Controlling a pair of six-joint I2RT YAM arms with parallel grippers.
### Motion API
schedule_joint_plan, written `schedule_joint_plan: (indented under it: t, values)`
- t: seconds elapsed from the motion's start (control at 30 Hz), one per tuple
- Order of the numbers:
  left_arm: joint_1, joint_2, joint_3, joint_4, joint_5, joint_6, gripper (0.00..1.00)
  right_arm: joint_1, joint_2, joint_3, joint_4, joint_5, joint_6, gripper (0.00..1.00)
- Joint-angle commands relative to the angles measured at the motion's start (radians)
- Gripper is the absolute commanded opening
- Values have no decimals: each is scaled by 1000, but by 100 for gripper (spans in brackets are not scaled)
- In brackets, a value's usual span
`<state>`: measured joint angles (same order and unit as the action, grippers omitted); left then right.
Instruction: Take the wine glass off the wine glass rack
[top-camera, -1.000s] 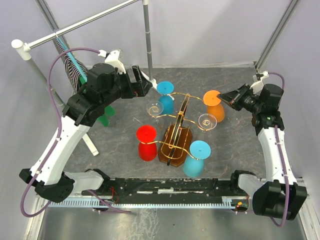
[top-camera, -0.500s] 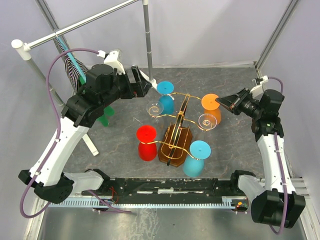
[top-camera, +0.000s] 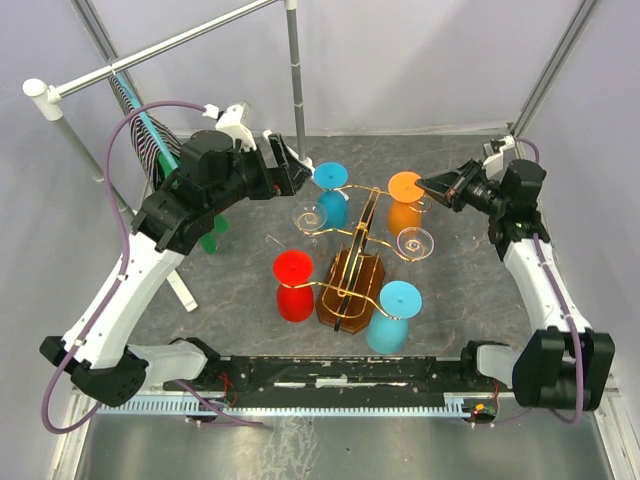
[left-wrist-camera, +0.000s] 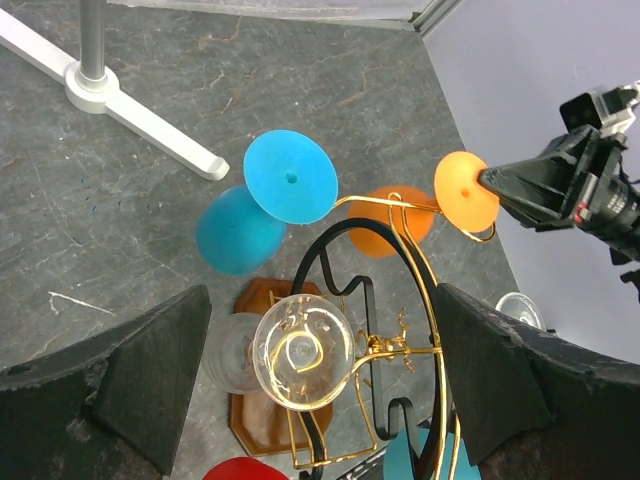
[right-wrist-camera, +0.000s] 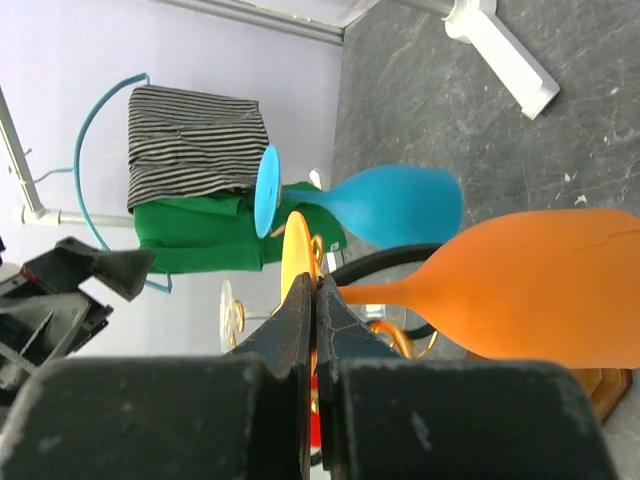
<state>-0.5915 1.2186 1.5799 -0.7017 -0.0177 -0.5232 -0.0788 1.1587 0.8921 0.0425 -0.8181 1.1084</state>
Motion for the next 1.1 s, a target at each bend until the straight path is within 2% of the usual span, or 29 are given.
schedule_joint_plan:
  t: [0.0, 0.07, 0.2, 0.37, 0.5, 0.57, 0.7, 0.8, 1.07]
  values:
    - [-5, -26, 11, 64, 21, -31, 99, 5, 56, 111, 121, 45, 9, 1]
    - [-6, -35, 10, 60, 5, -25, 99, 7, 76, 159, 63, 88, -55, 1]
    - [-5, -44, 13, 50, -6, -16, 99, 6, 144, 344, -157, 219, -257, 1]
    - [-5, -48, 4, 47, -12, -11, 99, 11, 344, 657, -450, 419, -516, 1]
    - [-5, -48, -2, 46, -10, 0, 99, 85, 578, 996, -800, 766, -789, 1]
    - [-5, -52, -6, 47, -23, 8, 99, 135, 671, 1115, -869, 957, -888, 1]
    - [-6, -58, 6, 27, -35, 23, 99, 202, 821, 1194, -876, 1287, -1066, 1]
    - [-5, -69, 2, 14, -57, 31, 99, 219, 913, 1226, -852, 1476, -1159, 1]
    - [-5, -63, -45, 37, -27, 33, 99, 281, 1113, 1284, -588, 1874, -1481, 1]
